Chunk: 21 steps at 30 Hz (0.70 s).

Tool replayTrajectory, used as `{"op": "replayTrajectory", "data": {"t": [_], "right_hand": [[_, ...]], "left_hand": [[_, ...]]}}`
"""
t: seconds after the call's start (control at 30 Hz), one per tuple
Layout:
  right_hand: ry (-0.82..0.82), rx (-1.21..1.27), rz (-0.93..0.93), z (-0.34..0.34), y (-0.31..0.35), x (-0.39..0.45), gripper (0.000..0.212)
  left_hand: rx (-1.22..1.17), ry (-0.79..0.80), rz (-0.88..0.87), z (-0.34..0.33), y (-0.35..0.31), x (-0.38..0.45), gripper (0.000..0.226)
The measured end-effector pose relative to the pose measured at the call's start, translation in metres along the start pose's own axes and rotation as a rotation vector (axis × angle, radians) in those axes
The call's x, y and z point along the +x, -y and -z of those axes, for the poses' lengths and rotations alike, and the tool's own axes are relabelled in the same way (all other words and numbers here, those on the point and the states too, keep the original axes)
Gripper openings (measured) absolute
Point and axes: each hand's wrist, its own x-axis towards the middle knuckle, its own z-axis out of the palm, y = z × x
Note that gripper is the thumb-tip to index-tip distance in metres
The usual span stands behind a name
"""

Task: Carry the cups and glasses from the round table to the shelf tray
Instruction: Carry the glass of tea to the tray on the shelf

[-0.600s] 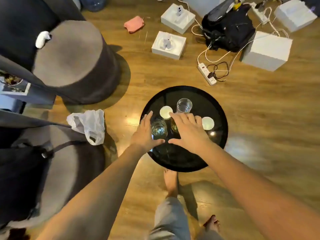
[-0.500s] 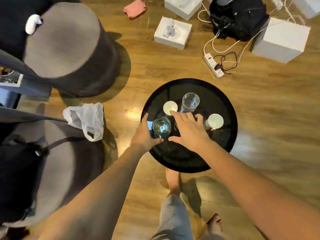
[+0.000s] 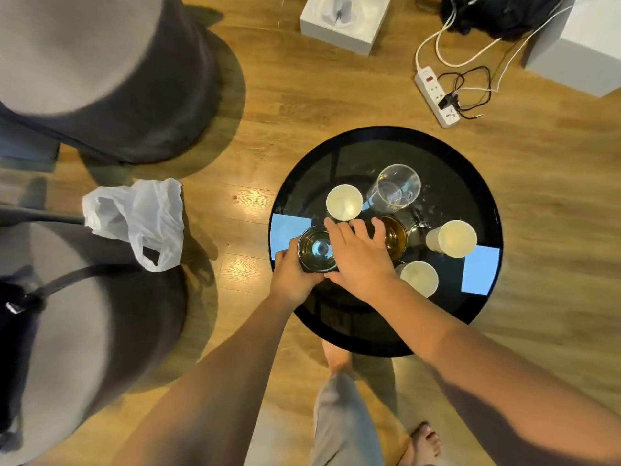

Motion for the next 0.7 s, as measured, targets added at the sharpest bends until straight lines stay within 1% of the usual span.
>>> {"op": "replayTrajectory", "data": {"t": [0.13,0.2,0.27,0.37,0.43,0.47,0.5,0.57,0.63,0.7], "right_hand": [[-0.024,0.162,0.015,0.020,0.004,-0.005,0.095],[-0.037,0.305,0.027,0.048,0.004,-0.012,0.097],[-0.068,0.459,0.022,0.088,0.004,-0.021,0.100],[-0.144,0.647,-0.032,0.165,0.000,-0.040,0.100],[-0.255,0.728,-0.065,0.225,-0.008,-0.058,0.100],[-0.326,0.767,-0.065,0.252,-0.011,-0.064,0.100],[-0.414,0.794,-0.061,0.281,-0.016,-0.073,0.102],[-0.583,0.833,-0.075,0.339,-0.024,-0.095,0.104],[-0.721,0.866,-0.095,0.397,-0.032,-0.118,0.105],[-0.862,0.883,-0.084,0.457,-0.039,-0.150,0.102]], "left_hand": [[-0.278,0.031,-0.048,0.017,-0.007,-0.012,0.090],[-0.331,0.055,-0.083,0.033,-0.035,-0.026,0.091],[-0.322,0.077,-0.135,0.053,-0.074,-0.037,0.086],[-0.309,0.071,-0.212,0.086,-0.152,-0.053,0.066],[-0.306,0.090,-0.303,0.106,-0.214,-0.067,0.049],[-0.312,0.095,-0.329,0.114,-0.244,-0.075,0.044],[-0.326,0.093,-0.383,0.123,-0.277,-0.086,0.044],[-0.339,0.070,-0.530,0.140,-0.341,-0.107,0.058],[-0.353,0.052,-0.638,0.154,-0.403,-0.122,0.073],[-0.350,0.035,-0.739,0.168,-0.469,-0.156,0.081]]}}
